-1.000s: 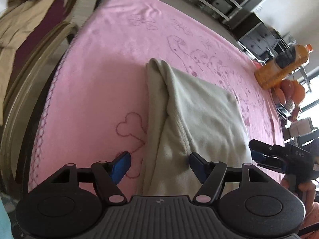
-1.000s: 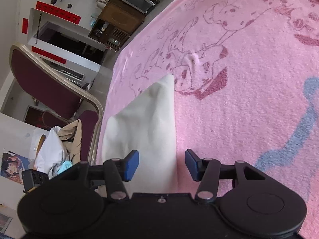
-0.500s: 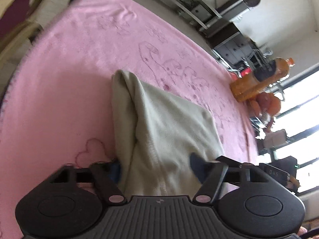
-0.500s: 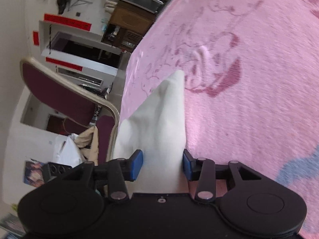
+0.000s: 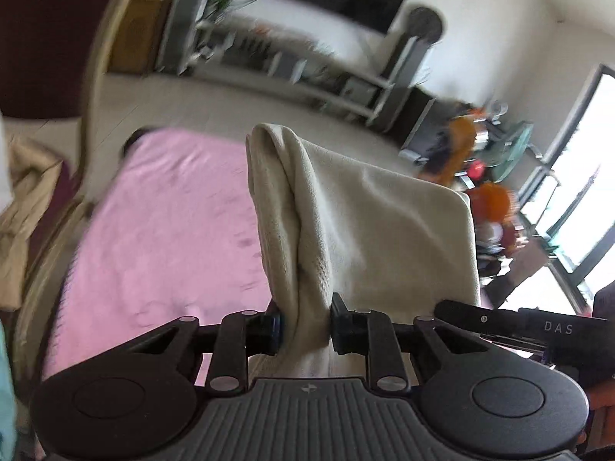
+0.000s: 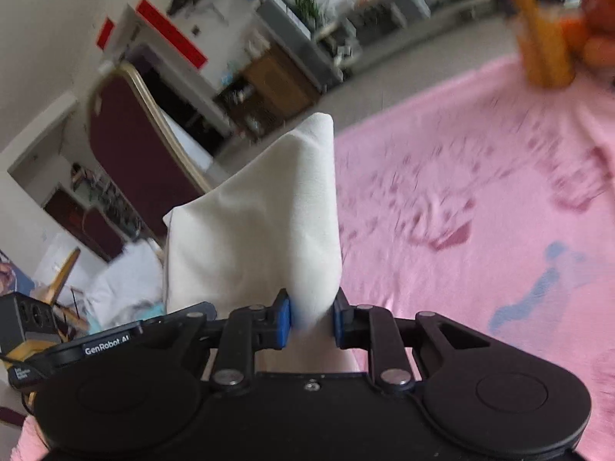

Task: Fold clothes
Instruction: 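Lift the folded sweatshirt with both grippers and carry it toward the fruit bowl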

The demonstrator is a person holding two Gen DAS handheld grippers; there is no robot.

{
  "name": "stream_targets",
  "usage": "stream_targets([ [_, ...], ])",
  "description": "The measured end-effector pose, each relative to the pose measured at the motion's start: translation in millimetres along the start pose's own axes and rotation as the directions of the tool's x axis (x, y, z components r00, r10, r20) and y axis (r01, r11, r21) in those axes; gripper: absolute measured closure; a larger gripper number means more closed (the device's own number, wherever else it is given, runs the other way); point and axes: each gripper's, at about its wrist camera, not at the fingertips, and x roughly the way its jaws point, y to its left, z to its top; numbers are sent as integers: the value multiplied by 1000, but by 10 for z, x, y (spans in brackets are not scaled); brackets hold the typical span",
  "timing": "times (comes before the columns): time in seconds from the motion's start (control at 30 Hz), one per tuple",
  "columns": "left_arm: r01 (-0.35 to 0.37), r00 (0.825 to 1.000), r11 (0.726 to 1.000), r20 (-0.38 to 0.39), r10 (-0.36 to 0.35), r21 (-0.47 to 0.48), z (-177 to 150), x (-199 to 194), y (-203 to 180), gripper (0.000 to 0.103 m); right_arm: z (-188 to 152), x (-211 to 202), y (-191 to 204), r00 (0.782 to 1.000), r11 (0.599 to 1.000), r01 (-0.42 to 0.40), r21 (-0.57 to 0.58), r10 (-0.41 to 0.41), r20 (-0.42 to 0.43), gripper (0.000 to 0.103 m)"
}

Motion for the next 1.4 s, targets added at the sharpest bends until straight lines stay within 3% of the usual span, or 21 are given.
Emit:
stream_targets([
  [0.2, 127, 992, 991, 21, -127, 32, -90, 329, -1023, 81, 179, -1067, -258, 980, 992, 127, -9, -124, 157, 83],
  [0.4, 225, 973, 974, -52, -223, 38, -328, 1071, -1856, 80, 372, -1796, -885, 929, 956, 287, 65, -294, 223, 82],
  [0.5, 251, 964, 967, -96, -247, 35, -459, 1472, -2205, 80, 469, -1901, -1277, 909, 935, 338, 105, -354, 219, 82],
  [0.7, 185, 974, 979, -146, -172, 81, -599, 2126, -2418, 80, 525, -1615, -1960, 868, 894, 417, 164, -445, 219, 82],
  [0.73, 170, 976, 982, -150, -156, 87, -616, 2225, -2422, 79, 520, -1542, -2057, 863, 890, 420, 177, -452, 225, 82],
  [0.77, 151, 979, 984, -155, -135, 95, -624, 2329, -2425, 72, 522, -1456, -2142, 852, 884, 429, 188, -465, 240, 81],
  [0.87, 43, 987, 997, -160, -32, 64, -580, 2401, -2304, 70, 604, -1346, -2332, 799, 830, 515, 213, -555, 232, 66],
  [0.93, 5, 986, 999, -166, 1, 33, -557, 2347, -2179, 69, 664, -1466, -2357, 790, 828, 511, 230, -558, 253, 58],
  [1.03, 24, 989, 999, -148, -16, 49, -584, 2175, -2114, 71, 584, -1672, -2320, 800, 830, 476, 291, -546, 250, 54],
  [1.1, 64, 988, 994, -146, -51, 84, -639, 2080, -2165, 79, 478, -1710, -2326, 833, 839, 431, 331, -511, 210, 54],
  [1.2, 146, 973, 979, -202, -116, 143, -802, 2050, -2323, 79, 316, -1722, -2358, 881, 846, 363, 391, -448, 152, 57],
  [1.23, 164, 966, 973, -228, -125, 162, -870, 2054, -2379, 79, 260, -1697, -2377, 884, 836, 366, 408, -450, 130, 70],
  [1.3, 170, 949, 965, -297, -106, 200, -1026, 2096, -2469, 79, 147, -1647, -2416, 888, 817, 372, 441, -451, 86, 85],
  [1.4, 126, 916, 967, -400, -27, 223, -1192, 2187, -2448, 79, -64, -1572, -2506, 881, 762, 409, 502, -474, 1, 86],
])
